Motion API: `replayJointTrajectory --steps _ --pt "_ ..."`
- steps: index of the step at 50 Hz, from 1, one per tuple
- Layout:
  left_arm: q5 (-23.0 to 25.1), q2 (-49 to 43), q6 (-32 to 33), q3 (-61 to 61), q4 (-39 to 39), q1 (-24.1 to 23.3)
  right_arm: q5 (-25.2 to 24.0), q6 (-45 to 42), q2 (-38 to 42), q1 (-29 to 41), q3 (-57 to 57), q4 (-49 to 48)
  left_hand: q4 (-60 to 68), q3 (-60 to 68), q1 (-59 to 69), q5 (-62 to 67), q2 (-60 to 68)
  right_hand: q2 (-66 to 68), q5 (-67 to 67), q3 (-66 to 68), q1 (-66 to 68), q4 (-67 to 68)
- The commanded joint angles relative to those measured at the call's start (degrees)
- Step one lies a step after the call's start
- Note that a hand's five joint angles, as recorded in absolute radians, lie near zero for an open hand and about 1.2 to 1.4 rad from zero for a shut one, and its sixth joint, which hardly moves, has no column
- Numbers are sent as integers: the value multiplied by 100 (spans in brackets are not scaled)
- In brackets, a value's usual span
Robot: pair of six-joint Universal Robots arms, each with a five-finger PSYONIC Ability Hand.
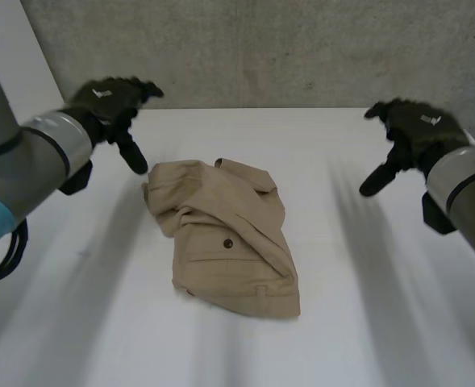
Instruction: Fold the shorts.
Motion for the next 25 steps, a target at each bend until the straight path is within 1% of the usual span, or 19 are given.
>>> replayJointTrajectory --steps 1,2,7,10,14,25 --pt "232 -754 556 12 16 28 7 837 441 324 440 71 -15 -101 87 -109 -13 -271 -409 -201 -168 -361" --pt "232 -817 574 12 25 28 -19 1151 476 386 562 79 -15 -101 87 -109 -13 -271 -409 -201 -168 -361" --pt "206 -1221 636 90 78 28 -63 1865 696 570 835 71 153 66 255 59 155 -271 -409 -201 -168 -361" --pt "171 -1432 636 161 139 28 -63 2103 941 789 844 62 287 200 389 193 289 -271 -409 -201 -168 -361" --pt "127 -1581 636 240 244 -15 -54 2297 1197 1018 783 27 943 856 1044 849 944 -271 -409 -201 -168 -361" --pt "127 -1670 627 293 491 -77 -46 2947 1786 1590 274 62 1600 1513 1701 1506 1601 -271 -409 -201 -168 -361"
